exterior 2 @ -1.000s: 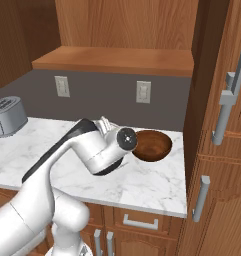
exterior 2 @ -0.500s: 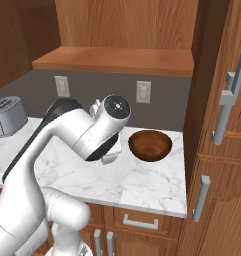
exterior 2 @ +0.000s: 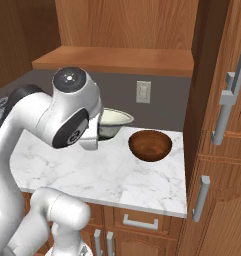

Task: Open the cabinet. Pick the bowls from the counter and place them in the cabinet. Then close the cabinet.

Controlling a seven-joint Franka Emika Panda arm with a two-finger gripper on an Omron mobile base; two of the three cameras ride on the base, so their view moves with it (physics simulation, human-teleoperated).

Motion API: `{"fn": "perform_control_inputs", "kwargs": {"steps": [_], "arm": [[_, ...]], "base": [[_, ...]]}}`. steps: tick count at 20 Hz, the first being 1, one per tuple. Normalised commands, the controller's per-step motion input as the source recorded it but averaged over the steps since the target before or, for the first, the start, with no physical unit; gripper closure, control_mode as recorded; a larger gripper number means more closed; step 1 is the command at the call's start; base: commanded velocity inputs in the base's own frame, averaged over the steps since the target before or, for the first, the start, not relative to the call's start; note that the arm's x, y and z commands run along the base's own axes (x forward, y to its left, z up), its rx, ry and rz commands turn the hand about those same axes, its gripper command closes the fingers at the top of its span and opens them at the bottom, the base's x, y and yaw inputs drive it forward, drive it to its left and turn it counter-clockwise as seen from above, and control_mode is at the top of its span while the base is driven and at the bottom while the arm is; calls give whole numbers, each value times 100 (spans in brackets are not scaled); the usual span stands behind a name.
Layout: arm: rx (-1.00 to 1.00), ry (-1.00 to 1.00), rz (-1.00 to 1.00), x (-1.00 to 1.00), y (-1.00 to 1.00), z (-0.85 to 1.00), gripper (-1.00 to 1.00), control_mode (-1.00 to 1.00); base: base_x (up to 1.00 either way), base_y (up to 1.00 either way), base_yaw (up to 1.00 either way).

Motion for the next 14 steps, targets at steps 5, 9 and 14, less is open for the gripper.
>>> {"fn": "perform_control_inputs", "kwargs": {"steps": [5, 9, 14], "arm": [[-7, 0, -39, -2, 0, 62, 100, -100], [0, 0, -27, -8, 0, 67, 100, -100], [0, 0, -8, -16, -8, 55, 100, -100]], "base": [[0, 0, 0], [0, 0, 0], [0, 0, 0]]}}
